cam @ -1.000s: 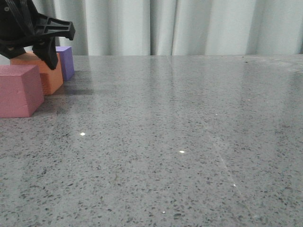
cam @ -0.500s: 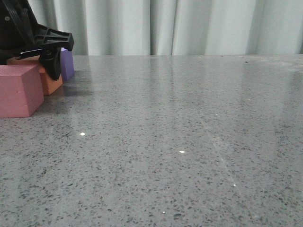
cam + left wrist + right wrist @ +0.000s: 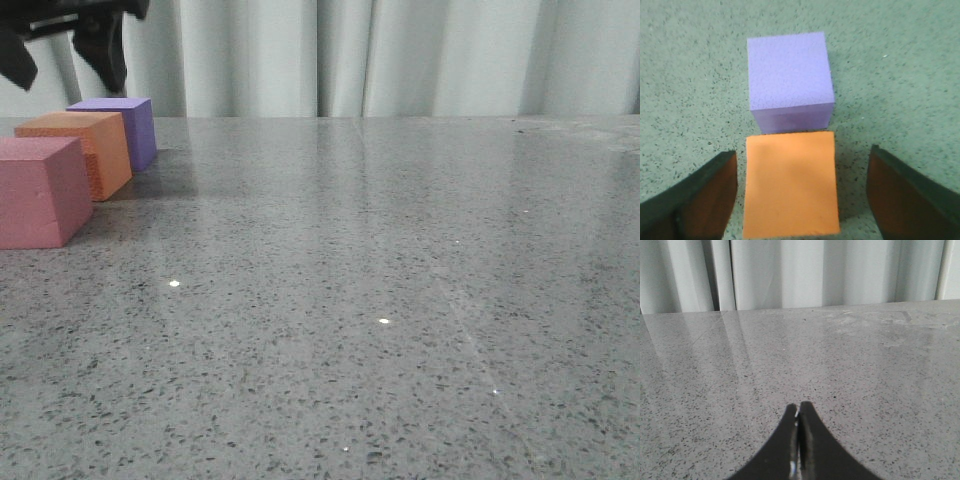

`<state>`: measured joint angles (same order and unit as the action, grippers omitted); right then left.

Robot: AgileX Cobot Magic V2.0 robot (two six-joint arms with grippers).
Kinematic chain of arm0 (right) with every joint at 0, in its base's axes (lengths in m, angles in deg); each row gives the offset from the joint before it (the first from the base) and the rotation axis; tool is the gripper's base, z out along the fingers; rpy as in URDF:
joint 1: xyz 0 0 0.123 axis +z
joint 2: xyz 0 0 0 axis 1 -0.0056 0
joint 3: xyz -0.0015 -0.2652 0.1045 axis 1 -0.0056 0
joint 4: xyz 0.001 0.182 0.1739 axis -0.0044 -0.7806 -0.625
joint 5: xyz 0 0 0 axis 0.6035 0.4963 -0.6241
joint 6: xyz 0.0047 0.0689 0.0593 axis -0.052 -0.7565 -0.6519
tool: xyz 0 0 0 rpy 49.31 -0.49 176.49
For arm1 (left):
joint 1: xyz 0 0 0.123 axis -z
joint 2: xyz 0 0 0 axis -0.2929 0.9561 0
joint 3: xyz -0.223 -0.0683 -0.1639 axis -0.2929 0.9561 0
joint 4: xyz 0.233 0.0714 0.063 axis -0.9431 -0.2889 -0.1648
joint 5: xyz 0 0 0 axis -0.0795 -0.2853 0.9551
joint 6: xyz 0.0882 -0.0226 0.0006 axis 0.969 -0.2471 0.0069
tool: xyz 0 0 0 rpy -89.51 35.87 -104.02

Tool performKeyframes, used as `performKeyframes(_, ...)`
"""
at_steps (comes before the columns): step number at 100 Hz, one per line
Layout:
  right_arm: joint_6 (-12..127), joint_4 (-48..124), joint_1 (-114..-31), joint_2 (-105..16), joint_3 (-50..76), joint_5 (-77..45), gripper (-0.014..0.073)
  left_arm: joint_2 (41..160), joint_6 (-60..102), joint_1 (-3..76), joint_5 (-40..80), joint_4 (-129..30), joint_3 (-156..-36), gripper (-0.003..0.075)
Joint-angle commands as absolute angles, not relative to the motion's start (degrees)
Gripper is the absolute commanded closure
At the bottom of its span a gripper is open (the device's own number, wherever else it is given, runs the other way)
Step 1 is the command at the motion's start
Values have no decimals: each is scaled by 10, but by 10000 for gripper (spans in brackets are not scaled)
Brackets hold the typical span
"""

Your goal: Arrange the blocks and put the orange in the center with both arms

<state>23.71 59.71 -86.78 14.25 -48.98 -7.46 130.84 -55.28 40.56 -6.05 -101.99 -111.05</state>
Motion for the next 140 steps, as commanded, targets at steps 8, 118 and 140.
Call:
performKeyframes(8, 241, 599, -873, 155, -482, -24, 661, 1248, -549, 412, -70, -1026, -1134, 205)
performKeyframes(118, 241, 599, -873, 155, -482, -24, 661, 859, -545, 412, -188, -1079, -926, 738)
performKeyframes(140, 241, 599, -873, 155, -482, -24, 661, 845, -545, 412, -206, -1103, -926, 739)
